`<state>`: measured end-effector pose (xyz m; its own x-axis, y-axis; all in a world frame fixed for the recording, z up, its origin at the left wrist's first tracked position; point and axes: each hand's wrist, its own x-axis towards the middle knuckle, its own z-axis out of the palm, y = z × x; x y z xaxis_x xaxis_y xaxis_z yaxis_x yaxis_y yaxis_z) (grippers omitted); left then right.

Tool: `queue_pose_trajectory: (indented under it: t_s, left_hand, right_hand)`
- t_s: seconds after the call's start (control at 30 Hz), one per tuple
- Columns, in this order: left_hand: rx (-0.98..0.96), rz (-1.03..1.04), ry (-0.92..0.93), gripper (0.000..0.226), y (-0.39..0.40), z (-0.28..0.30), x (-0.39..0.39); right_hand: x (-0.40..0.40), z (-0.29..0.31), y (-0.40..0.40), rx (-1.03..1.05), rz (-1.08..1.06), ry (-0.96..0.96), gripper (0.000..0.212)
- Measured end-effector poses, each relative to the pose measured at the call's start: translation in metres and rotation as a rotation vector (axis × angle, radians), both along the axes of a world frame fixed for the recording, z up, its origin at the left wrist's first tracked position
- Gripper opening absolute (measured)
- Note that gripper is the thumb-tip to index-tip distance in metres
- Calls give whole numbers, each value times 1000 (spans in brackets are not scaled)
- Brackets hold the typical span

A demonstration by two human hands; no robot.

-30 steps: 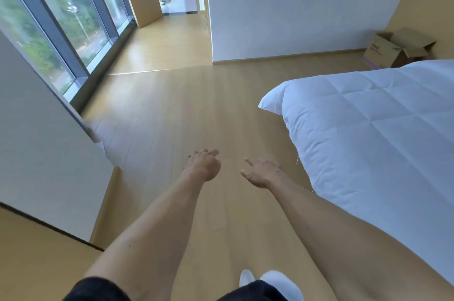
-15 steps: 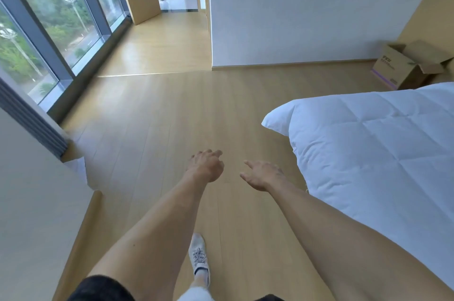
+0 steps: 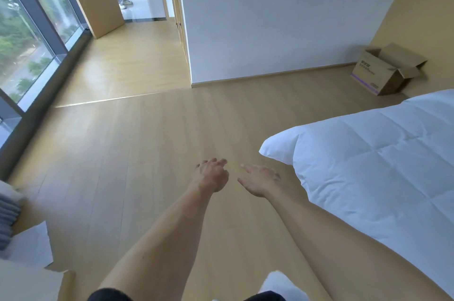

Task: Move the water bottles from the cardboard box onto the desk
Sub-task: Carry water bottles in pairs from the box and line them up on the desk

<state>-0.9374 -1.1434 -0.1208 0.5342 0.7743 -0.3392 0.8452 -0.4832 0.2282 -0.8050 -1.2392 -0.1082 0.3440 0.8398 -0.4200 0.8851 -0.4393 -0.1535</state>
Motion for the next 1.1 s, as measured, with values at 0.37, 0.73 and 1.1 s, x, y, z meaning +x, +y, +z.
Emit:
queue_pose_trajectory:
  t_s: [0.37,0.73,1.1]
  left_hand:
    - [8,-22,21,49,171,-16,64]
    - [114,42,50,50,390,17,172]
    - [44,-60,67,49,549,-12,305]
  right_hand:
    - [77,-20,168,-45,-36,-9,55]
    - [195,-6,395,-6,19,-12,55]
    - [309,-20,529,-9,-104,26,56]
